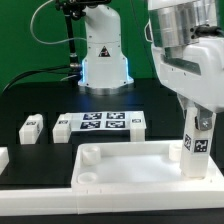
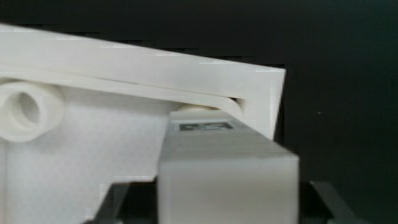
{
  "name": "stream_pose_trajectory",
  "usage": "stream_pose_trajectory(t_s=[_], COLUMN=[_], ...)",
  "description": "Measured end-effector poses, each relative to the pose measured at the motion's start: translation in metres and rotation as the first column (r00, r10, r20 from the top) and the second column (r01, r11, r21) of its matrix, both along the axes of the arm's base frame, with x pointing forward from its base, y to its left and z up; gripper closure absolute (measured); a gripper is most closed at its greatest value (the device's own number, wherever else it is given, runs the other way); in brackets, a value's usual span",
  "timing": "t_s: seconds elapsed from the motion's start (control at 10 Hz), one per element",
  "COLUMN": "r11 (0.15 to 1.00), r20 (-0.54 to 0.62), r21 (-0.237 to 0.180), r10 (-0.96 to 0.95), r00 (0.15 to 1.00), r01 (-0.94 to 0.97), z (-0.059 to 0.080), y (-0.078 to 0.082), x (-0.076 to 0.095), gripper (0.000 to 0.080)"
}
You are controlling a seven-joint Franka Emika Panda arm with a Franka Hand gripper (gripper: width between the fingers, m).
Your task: Assemble desk
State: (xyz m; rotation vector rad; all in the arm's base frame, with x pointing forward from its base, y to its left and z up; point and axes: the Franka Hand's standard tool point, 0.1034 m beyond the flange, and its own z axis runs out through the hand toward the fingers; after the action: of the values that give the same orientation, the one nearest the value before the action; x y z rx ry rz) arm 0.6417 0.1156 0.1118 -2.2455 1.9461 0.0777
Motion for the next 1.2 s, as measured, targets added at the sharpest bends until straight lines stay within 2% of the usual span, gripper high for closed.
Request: stream_pose_trajectory(t_s=[0.1,0.2,0.3,0.5,0.8,0.9,1.1,1.2], r11=[1.000,0.994,0.954,0.841,0.730,0.658,0.339,0.260], r20=[0.003,0.016,0.044,0.080,0.092,0.096,0.044,0.030], r21=[-0.001,-0.013,-0.038,-0.074,-0.103,-0.120,-0.200,-0.212], r10=[0.019,0.110,0.299,0.541,0.683,0.753,0.940,0.965], r00=[1.000,0.994,0.953,0.837,0.724,0.651,0.338,0.259], r01=[-0.019,-0.110,-0.297,-0.537,-0.676,-0.743,-0.919,-0.942], z=[0.000,0.000,0.001,0.000,-0.001,-0.001,-0.003,-0.003], y=[0.000,0.000,0.002,0.006,0.005,0.003,-0.006,-0.005], x=[0.000,0.000,0.003,0.004,0.004,0.003,0.002,0.002], gripper=[0.0503,0.0296,0.0192,0.0162,0.0150,0.0150,0.0150,0.0150])
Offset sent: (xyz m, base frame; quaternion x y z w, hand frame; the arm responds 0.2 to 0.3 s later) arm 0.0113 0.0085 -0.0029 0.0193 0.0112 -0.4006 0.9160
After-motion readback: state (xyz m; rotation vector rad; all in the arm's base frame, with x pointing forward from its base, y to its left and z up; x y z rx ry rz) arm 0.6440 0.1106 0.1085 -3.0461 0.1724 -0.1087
